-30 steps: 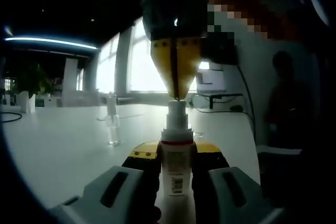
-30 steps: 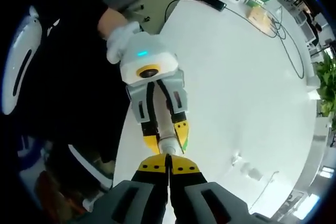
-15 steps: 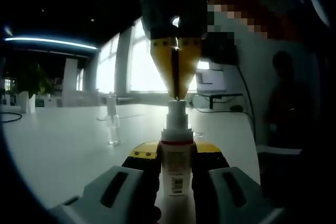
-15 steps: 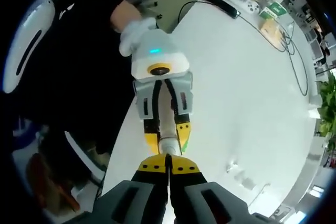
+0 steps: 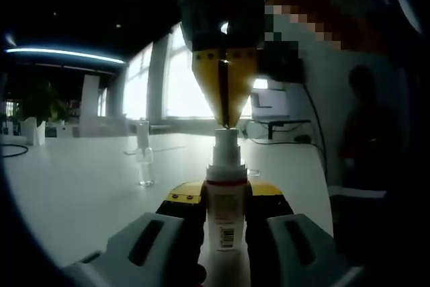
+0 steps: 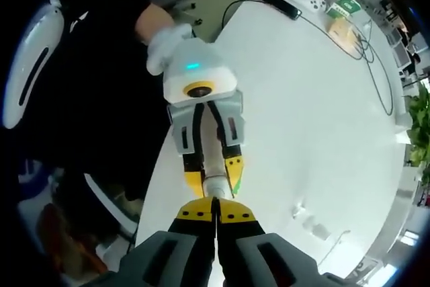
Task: Clamp pump bottle remove cover press pump head put on cover
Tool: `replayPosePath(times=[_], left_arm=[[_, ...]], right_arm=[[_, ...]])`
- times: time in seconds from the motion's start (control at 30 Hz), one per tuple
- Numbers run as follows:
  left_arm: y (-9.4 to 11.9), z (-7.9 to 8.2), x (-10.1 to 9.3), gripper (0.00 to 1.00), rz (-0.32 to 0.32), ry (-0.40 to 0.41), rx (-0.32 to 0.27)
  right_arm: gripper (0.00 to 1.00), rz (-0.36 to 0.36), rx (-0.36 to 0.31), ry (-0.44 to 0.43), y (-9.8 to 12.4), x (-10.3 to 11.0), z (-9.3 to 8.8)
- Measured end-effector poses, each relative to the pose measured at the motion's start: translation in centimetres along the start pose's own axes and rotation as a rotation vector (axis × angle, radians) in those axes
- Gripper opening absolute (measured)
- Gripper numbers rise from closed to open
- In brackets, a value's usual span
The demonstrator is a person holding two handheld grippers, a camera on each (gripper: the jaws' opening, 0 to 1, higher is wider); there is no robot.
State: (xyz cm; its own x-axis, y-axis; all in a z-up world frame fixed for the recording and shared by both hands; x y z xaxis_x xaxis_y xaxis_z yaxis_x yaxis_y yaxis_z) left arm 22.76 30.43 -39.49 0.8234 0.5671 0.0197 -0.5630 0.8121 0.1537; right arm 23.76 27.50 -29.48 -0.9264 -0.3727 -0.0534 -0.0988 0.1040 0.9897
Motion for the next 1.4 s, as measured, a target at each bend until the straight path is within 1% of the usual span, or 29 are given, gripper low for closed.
replayPosePath(times=[0.37,0.5,0.7,0.97,1.17,1.4], left_arm=[[-0.01,0.04,-0.11,0.13,0.000,0.001,0.000],[-0.01,0.03,-0.09,0.13,0.001,0.001,0.000],[0.00,0.03,-0.17,0.13,0.001,0.001,0.000],[0.02,0.08,-0.29,0.13,0.001,0.000,0.000],[0.00,0.08,-0.28,0.13,0.001,-0.002,-0.001],[-0.01,0.07,-0.22,0.13,0.001,-0.004,0.000]], right_arm=[[0.00,0.004,0.009,-0.007,-0.52,0.11,0.21],[0.00,0.003,0.022,0.004,-0.75,0.13,0.33],[0.00,-0.011,0.036,0.009,-0.67,0.17,0.40],[0.00,-0.021,0.011,0.011,0.00,0.09,-0.01],[0.00,0.005,-0.020,-0.013,-0.02,-0.11,-0.20],[0.00,0.008,-0.015,-0.016,-0.02,-0.01,-0.12]])
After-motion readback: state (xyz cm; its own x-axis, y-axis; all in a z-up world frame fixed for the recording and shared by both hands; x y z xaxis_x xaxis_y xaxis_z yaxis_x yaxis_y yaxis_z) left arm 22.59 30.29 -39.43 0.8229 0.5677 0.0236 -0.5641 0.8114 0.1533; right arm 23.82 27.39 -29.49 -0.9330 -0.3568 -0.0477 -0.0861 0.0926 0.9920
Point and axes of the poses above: the point that each gripper's makers call its tool centre point, and the gripper's own axes: y roughly backward along the fingers, x roughly to its left, z roughly out of its top, the point moved 6 cm from there along y, roughly backward along the fingers, and after that the axes turned 12 degrees about x, right-handed, at the moved point
